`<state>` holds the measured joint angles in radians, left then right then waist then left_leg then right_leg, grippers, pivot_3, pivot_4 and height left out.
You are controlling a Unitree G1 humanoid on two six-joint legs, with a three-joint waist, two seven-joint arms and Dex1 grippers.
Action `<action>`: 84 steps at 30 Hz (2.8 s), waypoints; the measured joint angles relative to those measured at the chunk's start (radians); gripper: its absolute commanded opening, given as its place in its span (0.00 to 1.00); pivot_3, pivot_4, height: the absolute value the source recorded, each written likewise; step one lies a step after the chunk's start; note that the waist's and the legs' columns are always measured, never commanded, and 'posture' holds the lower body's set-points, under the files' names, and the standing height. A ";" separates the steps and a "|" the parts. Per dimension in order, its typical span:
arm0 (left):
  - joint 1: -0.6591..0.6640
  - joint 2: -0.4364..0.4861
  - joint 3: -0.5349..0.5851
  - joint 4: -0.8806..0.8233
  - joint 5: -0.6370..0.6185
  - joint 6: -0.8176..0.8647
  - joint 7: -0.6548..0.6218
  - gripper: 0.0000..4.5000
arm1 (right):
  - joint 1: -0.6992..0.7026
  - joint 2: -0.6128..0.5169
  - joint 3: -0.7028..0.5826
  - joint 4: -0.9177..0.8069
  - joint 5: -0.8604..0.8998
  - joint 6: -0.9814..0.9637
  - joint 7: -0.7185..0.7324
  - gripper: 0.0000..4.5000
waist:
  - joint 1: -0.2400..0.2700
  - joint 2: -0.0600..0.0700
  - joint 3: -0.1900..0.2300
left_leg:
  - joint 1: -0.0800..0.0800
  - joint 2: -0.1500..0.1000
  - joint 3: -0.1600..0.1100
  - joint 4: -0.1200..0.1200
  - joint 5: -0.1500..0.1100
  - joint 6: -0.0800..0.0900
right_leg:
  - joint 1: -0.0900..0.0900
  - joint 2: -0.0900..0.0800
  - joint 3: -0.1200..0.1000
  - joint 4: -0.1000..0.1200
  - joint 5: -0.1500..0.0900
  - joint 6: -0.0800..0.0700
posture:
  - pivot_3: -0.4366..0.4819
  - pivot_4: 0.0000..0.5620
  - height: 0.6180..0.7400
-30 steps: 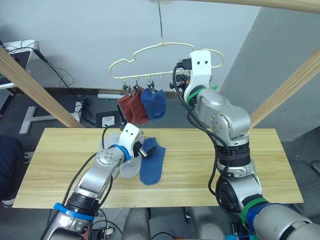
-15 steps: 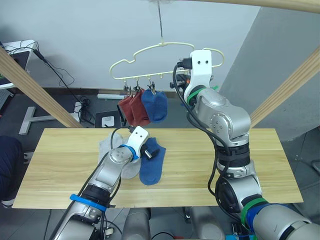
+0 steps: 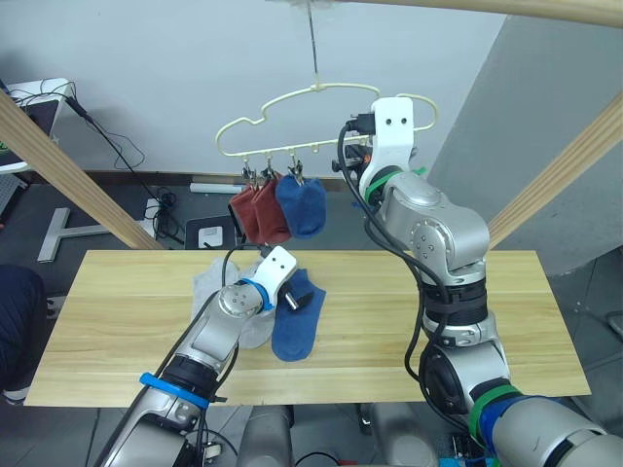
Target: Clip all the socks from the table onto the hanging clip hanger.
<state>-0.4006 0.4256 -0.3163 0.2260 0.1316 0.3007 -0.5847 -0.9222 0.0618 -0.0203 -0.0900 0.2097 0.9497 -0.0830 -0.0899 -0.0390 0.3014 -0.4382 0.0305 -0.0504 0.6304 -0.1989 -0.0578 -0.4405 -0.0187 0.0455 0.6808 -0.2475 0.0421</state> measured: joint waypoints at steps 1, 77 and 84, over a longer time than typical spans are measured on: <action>0.003 -0.001 0.000 -0.002 -0.005 0.002 -0.007 0.80 | 0.000 0.000 0.000 -0.003 0.000 0.000 -0.002 0.00 | 0.000 0.000 0.000 | 0.000 0.000 0.000 0.000 0.000 0.000 | 0.000 0.000 0.000 0.000 0.000 0.000 | 0.32 0.51 1.00; -0.149 -0.156 0.287 -0.263 -0.486 0.188 -0.036 0.01 | -0.008 0.052 -0.058 -0.065 0.017 0.109 -0.006 0.00 | -0.020 0.000 0.001 | 0.000 0.000 0.000 -0.001 0.000 0.000 | 0.000 0.000 0.000 -0.001 0.000 0.000 | 0.29 0.53 1.00; -0.165 -0.168 0.282 -0.244 -0.480 0.163 -0.036 0.01 | -0.009 0.055 -0.058 -0.065 0.016 0.110 -0.008 0.00 | -0.022 0.000 0.001 | -0.001 0.000 0.000 -0.001 0.000 0.000 | 0.000 0.000 0.000 -0.001 0.000 0.000 | 0.28 0.54 1.00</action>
<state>-0.5653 0.2579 -0.0345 -0.0181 -0.3488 0.4632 -0.6209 -0.9309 0.1168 -0.0783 -0.1546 0.2255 1.0592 -0.0908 -0.1121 -0.0386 0.3019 -0.4387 0.0304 -0.0505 0.6299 -0.1989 -0.0576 -0.4408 -0.0183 0.0455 0.6795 -0.2478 0.0425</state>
